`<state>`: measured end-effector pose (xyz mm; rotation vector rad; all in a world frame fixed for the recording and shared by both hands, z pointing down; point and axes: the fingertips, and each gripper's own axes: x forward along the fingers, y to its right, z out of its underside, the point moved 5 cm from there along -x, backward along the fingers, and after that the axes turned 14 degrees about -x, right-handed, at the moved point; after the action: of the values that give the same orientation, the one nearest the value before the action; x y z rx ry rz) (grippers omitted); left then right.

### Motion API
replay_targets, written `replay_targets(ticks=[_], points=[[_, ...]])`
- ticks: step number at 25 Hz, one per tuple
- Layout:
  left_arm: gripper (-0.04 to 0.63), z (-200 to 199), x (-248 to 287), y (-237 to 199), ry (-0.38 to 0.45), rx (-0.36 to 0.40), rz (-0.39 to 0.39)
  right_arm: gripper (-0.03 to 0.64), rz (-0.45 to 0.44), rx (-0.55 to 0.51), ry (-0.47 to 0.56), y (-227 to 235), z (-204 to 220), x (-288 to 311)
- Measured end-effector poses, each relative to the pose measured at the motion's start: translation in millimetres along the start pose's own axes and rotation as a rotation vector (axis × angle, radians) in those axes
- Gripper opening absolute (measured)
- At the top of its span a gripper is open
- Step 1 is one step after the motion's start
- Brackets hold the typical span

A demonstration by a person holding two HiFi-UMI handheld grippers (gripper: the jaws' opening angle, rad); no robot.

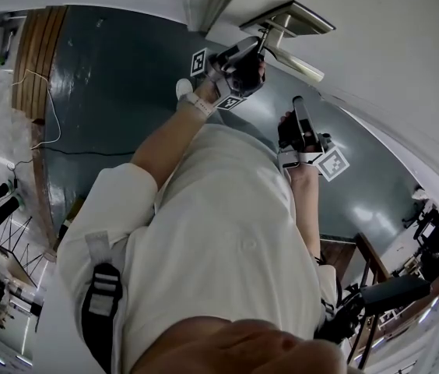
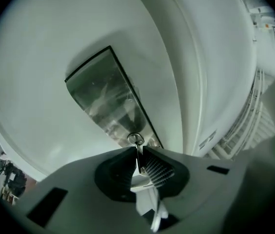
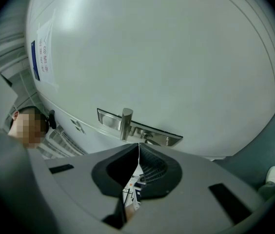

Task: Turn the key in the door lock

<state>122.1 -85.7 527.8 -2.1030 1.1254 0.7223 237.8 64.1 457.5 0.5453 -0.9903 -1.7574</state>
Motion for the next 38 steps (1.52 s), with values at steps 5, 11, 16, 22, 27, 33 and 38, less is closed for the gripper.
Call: replay_targets(ticks=[5, 11, 16, 22, 27, 33, 38], points=[[0.04, 1.5, 0.6, 4.6, 0.073, 0.125, -0.128, 0.021, -0.004, 0.009, -0.011, 5.1, 0.7, 2.4], [0.044, 7.4, 6.0, 17.2, 0.111, 0.449, -0.408, 0.021, -0.02, 0.013, -0.026, 8.1, 3.3, 3.3], [0.048, 7.6, 3.1, 13.8, 0.163, 0.31, -0.326, 0.021, -0.056, 0.013, -0.044, 4.3, 5.4, 5.6], [0.048, 7.8, 0.3, 15.3, 0.155, 0.351, -0.387, 0.023, 0.118, -0.468, -0.201, 7.0, 12.5, 38.3], [0.048, 16.3, -23.1, 51.2, 0.236, 0.393, -0.45, 0.023, 0.27, -0.752, -0.214, 9.4, 20.6, 81.3], [0.048, 39.0, -74.8, 135.9, 0.278, 0.506, -0.525, 0.105, 0.282, -0.648, -0.124, -7.0, 54.6, 127.4], [0.048, 53.5, -109.3, 178.8, 0.305, 0.549, -0.531, 0.117, 0.367, -0.661, -0.074, -9.2, 69.7, 153.0]])
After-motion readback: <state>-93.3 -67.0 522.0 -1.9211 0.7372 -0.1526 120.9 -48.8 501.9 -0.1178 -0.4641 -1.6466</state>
